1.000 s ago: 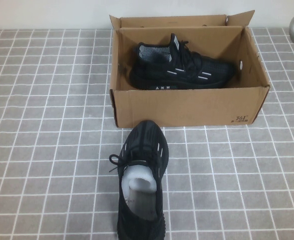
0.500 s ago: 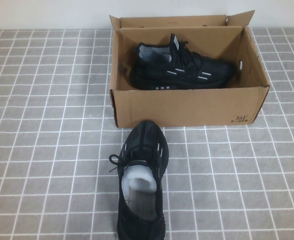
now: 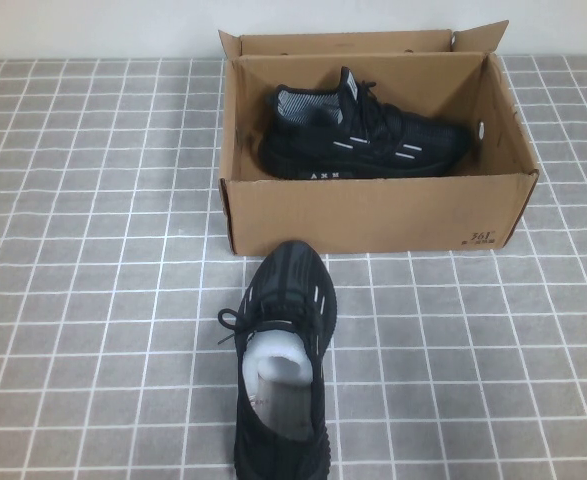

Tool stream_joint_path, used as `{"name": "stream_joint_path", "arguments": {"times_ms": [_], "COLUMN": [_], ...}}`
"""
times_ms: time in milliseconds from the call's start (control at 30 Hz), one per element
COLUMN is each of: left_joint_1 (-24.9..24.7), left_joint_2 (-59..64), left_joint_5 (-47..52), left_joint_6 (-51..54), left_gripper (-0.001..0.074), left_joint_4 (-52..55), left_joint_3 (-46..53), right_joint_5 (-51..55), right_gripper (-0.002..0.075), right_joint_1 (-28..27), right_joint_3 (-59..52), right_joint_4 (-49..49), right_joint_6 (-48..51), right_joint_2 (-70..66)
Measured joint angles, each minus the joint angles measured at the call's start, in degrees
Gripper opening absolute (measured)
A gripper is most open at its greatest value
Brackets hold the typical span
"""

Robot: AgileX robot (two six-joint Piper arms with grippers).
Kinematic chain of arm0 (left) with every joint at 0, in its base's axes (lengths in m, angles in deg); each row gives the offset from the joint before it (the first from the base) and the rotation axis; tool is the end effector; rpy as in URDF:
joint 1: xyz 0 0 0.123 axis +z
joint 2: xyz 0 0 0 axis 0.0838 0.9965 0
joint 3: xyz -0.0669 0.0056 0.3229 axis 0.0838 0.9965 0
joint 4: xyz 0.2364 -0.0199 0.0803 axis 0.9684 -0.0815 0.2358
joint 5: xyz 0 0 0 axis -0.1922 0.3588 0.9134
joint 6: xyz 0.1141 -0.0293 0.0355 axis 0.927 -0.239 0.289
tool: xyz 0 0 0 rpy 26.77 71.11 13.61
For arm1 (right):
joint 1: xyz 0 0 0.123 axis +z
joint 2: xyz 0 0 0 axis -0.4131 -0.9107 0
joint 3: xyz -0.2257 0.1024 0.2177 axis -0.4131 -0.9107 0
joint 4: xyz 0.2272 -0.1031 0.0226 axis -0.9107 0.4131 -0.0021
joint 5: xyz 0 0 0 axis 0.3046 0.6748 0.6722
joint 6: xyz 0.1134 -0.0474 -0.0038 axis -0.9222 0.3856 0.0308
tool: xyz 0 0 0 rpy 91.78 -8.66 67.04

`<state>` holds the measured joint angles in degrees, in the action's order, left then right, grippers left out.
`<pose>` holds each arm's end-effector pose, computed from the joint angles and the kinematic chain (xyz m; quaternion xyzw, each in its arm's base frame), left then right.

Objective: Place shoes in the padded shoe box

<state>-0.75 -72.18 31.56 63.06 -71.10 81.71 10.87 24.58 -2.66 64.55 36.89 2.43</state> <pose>0.0363 -0.0045 0.1605 0.0289 0.8065 -0.0403 0.5891 0.1123 -0.0105 0.3250 0.0110 0.7798 -0.0456 0.6242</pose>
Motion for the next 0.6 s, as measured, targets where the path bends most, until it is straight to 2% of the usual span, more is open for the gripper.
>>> {"name": "stream_joint_path", "arguments": {"times_ms": [233,400,600], "left_joint_1": [0.0,0.0,0.0], "left_joint_2": [0.0,0.0,0.0], "left_joint_5": [0.0,0.0,0.0], "left_joint_6": [0.0,0.0,0.0], "left_gripper": [-0.0004,-0.0004,-0.0004], "left_joint_4": [0.0,0.0,0.0], "left_joint_3": [0.0,0.0,0.0], "right_joint_5": [-1.2,-1.5,-0.1], "right_gripper": [-0.0008,-0.0008,-0.0008], "right_joint_1": [-1.4,-1.4,-1.4], "right_joint_3": [-15.5,-23.2,-28.4], "right_joint_4": [3.4,3.5,3.5], "right_joint_6": [0.0,-0.7,-6.2], "right_joint_2": [16.5,23.7,29.4]}}
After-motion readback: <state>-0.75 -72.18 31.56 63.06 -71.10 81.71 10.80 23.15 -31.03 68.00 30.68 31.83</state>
